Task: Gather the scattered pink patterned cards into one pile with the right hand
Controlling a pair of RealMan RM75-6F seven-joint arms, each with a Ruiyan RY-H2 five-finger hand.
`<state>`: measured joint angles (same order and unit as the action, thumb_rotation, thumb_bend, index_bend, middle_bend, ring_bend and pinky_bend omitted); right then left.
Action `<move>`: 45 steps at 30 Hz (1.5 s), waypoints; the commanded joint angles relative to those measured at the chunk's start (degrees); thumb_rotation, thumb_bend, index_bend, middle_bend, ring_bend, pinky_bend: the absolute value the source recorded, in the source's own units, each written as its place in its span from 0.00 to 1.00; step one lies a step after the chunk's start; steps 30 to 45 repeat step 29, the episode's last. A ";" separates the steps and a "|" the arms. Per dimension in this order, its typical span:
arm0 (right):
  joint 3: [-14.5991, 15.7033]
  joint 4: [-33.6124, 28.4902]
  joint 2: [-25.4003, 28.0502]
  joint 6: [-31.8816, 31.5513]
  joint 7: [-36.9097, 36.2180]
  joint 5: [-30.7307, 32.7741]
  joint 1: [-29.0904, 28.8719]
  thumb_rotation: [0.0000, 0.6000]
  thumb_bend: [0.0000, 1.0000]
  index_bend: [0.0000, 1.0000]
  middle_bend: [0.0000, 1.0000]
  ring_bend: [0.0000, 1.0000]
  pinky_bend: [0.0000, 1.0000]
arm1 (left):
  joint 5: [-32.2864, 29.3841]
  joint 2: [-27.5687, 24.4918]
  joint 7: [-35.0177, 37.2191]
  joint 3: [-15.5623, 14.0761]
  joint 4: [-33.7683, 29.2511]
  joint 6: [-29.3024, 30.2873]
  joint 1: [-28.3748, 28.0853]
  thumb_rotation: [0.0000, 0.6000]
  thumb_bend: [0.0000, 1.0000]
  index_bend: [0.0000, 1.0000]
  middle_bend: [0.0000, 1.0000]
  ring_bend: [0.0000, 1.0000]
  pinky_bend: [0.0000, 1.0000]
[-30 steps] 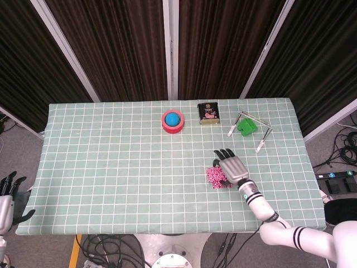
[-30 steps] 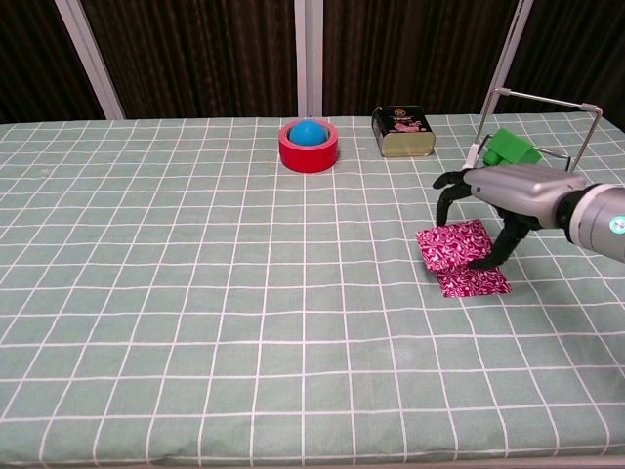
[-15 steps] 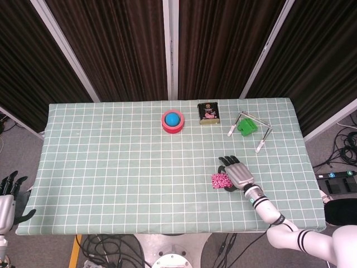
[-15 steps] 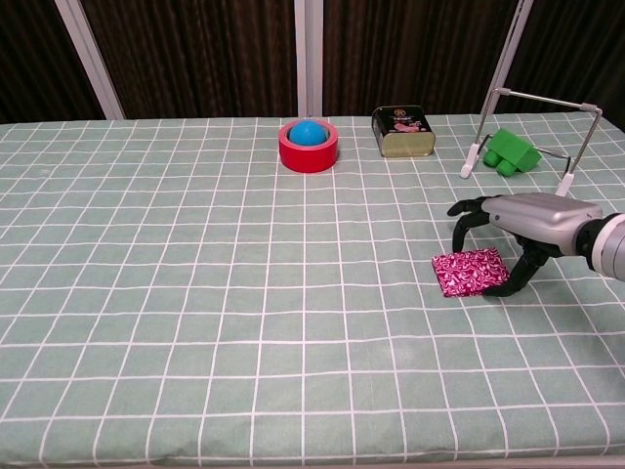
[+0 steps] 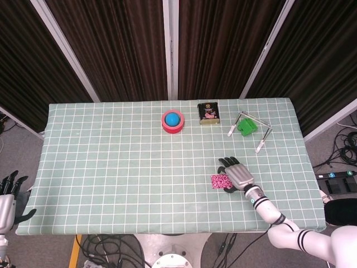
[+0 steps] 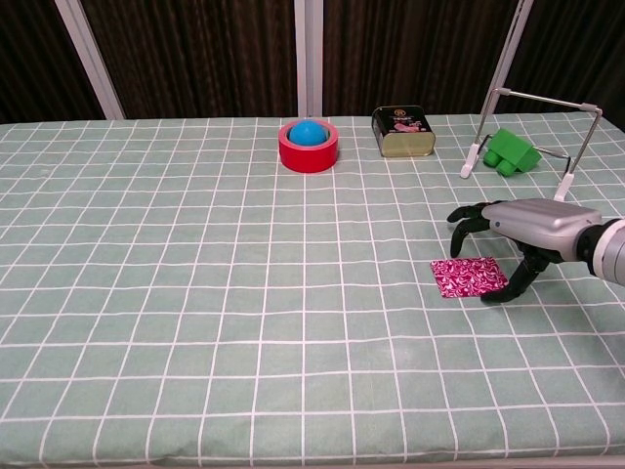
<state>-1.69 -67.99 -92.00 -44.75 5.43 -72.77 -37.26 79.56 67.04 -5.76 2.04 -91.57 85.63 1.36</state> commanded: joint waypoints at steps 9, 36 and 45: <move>-1.59 -6.13 5.64 -6.22 0.36 -0.98 2.36 0.91 0.11 0.28 0.05 0.00 0.00 | -0.17 -0.21 0.25 0.15 0.06 0.38 0.15 1.00 0.08 0.22 0.16 0.11 0.15; 0.47 -30.04 26.10 -39.48 1.13 -7.20 23.72 0.89 0.12 0.23 0.05 0.00 0.00 | -0.43 1.60 -0.59 1.59 1.20 0.47 -1.18 1.00 0.08 0.22 0.16 0.11 0.15; 0.47 -30.04 26.10 -39.48 1.13 -7.20 23.72 0.89 0.12 0.23 0.05 0.00 0.00 | -0.43 1.60 -0.59 1.59 1.20 0.47 -1.18 1.00 0.08 0.22 0.16 0.11 0.15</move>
